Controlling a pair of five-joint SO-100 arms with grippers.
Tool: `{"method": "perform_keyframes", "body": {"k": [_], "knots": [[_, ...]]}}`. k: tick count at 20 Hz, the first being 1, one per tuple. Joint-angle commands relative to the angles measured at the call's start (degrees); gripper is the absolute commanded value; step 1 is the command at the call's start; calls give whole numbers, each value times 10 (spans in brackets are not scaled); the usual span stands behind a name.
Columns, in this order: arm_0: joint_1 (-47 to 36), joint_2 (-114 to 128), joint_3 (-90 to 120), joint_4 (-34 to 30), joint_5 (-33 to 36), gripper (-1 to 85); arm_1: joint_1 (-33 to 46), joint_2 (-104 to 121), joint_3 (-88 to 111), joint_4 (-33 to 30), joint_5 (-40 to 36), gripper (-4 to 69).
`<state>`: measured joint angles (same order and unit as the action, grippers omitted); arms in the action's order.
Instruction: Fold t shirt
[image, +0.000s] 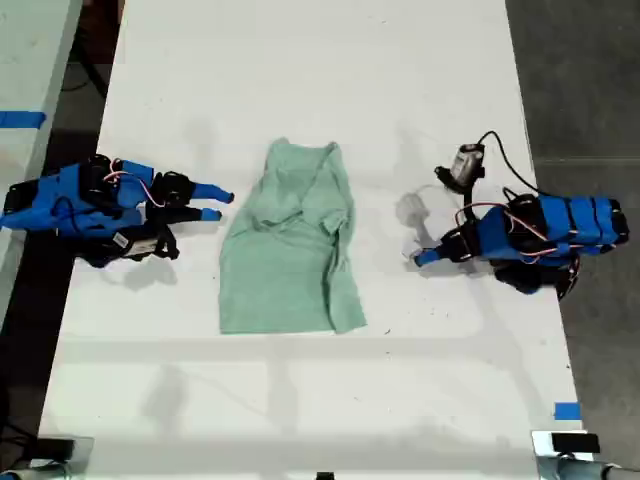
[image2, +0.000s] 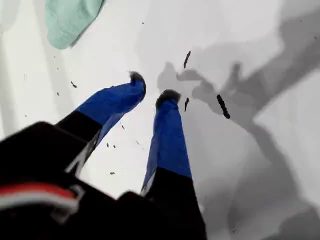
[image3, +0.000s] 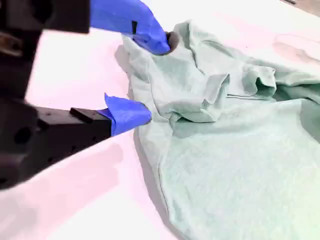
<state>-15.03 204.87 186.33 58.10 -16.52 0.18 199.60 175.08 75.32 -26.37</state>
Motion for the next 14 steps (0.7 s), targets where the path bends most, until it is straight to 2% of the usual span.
{"method": "perform_keyframes", "body": {"k": [1, 3, 5, 7, 9, 10, 11, 14], "knots": [[76, -60, -52, -1, -47, -4, 95, 8, 33, 4, 76, 46], [92, -315, -186, 9, -47, -4, 95, 8, 33, 4, 76, 46], [124, -604, -400, 62, -24, -4, 95, 8, 33, 4, 76, 46], [171, -830, -616, 155, -27, 116, 94, 8, 33, 4, 77, 46], [225, -1015, -813, 244, -59, 200, 95, 8, 33, 4, 76, 45], [248, -1086, -896, 279, -79, 216, 95, 8, 33, 4, 76, 43], [264, -1140, -960, 301, -90, 228, 95, 8, 33, 4, 76, 42], [280, -1210, -1004, 301, -92, 224, 94, 8, 33, 4, 76, 39]]}}
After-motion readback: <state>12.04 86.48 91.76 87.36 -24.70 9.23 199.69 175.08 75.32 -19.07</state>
